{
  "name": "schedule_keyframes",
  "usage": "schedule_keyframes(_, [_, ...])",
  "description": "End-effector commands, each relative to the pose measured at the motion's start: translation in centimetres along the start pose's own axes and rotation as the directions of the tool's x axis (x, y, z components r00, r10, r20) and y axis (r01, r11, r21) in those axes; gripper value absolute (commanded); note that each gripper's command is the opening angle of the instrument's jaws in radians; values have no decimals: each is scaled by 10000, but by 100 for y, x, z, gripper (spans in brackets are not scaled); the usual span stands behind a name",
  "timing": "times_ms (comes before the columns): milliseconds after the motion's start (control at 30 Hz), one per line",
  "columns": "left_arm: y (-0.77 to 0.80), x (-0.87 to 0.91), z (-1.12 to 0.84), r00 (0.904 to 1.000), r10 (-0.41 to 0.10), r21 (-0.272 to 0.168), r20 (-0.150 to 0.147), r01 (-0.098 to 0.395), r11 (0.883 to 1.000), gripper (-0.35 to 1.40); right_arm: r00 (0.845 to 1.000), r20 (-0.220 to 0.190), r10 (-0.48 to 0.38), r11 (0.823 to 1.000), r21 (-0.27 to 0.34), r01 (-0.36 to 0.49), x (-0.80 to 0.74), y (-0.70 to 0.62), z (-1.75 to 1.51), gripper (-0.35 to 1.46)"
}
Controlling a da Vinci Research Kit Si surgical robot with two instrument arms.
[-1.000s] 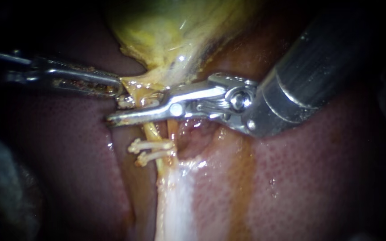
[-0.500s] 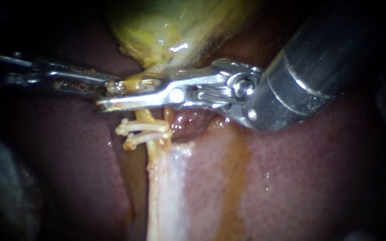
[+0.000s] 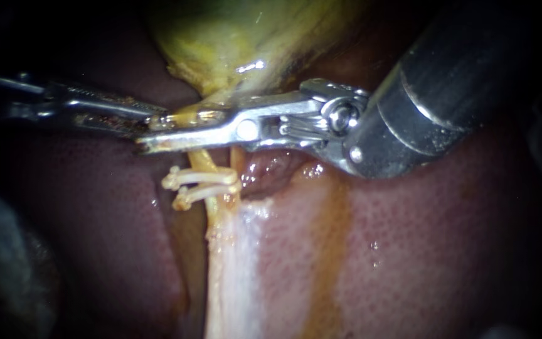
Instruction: Clipping third clip left tube
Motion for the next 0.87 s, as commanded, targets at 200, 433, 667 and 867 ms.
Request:
schedule_keyframes(200, [0, 0, 1, 10000, -5, 8, -1, 5, 10000, -35, 9999, 102, 79, 9999, -70, -78, -3, -1, -4, -28])
schedule_keyframes(433, [0, 0, 1, 10000, -5, 9, -1, 5, 10000, -35, 9996, 163, 236, 9983, -545, -227, -6, -4, -12, -35])
schedule_keyframes(667, [0, 0, 1, 10000, -5, 14, -3, 5, 10000, -35, 9991, 369, 216, 9972, -723, -189, -8, -3, -13, -35])
schedule_keyframes(867, [-1, -1, 2, 10000, 0, 15, -4, 0, 10000, -35, 9991, 369, 207, 9972, -729, -180, -9, 0, -13, -35])
